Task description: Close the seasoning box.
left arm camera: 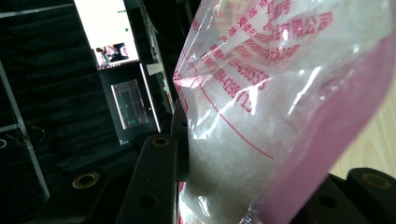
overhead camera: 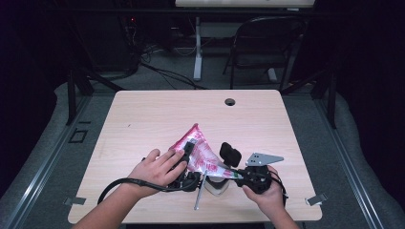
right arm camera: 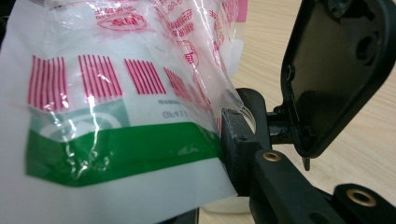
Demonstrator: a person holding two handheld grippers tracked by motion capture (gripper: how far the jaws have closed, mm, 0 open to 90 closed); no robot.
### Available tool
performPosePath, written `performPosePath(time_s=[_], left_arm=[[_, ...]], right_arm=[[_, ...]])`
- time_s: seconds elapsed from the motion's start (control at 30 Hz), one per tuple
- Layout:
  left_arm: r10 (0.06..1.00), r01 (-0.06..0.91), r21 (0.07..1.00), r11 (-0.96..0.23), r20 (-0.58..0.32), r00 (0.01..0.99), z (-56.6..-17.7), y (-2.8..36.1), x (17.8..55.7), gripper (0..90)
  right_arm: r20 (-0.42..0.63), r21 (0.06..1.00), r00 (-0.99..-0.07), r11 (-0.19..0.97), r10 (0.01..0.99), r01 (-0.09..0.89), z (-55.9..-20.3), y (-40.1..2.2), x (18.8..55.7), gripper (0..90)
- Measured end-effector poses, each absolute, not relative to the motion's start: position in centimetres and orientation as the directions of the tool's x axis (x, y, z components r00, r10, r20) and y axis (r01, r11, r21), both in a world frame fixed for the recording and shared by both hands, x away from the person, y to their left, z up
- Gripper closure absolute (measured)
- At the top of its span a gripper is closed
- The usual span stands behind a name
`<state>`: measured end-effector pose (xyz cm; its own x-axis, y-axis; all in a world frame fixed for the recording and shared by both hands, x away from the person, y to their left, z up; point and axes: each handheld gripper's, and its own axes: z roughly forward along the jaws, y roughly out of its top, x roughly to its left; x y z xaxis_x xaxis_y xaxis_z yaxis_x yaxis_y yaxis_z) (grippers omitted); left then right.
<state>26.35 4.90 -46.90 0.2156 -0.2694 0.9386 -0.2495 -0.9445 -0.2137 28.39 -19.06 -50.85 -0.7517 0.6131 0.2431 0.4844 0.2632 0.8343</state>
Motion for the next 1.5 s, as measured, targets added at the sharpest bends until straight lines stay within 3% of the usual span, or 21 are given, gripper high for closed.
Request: performPosePath(time_s=[0.17, 0.4, 0.67, 0.87, 1.17, 1.5], left_arm=[[-0.272, -0.247, -0.217, -0.945, 0.937, 0.219, -46.9, 5.0, 26.4, 74.2], [-0.262, -0.244, -0.206, -0.948, 0.939, 0.222, -46.8, 5.2, 26.6, 74.2], [-0.265, -0.235, -0.211, -0.949, 0.937, 0.229, -46.7, 5.6, 26.7, 74.3], [-0.288, -0.241, -0.231, -0.943, 0.928, 0.235, -46.9, 5.7, 26.6, 74.5], [-0.284, -0.243, -0.228, -0.943, 0.932, 0.227, -47.0, 5.5, 26.6, 74.6], [-0.284, -0.236, -0.232, -0.944, 0.934, 0.218, -46.9, 5.5, 26.8, 74.7]], right_arm=[[0.245, 0.838, -0.754, 0.258, 0.610, 0.481, -50.8, -19.0, 28.3, 81.1], [0.227, 0.853, -0.758, 0.251, 0.612, 0.458, -50.6, -19.0, 28.2, 71.2], [0.209, 0.865, -0.755, 0.243, 0.621, 0.439, -50.3, -19.1, 28.0, 70.2], [0.201, 0.872, -0.767, 0.244, 0.610, 0.423, -49.9, -19.0, 27.8, 71.8], [0.190, 0.867, -0.779, 0.270, 0.597, 0.418, -49.7, -18.9, 27.6, 89.2], [0.206, 0.857, -0.791, 0.284, 0.576, 0.430, -49.7, -18.7, 27.6, 90.0]])
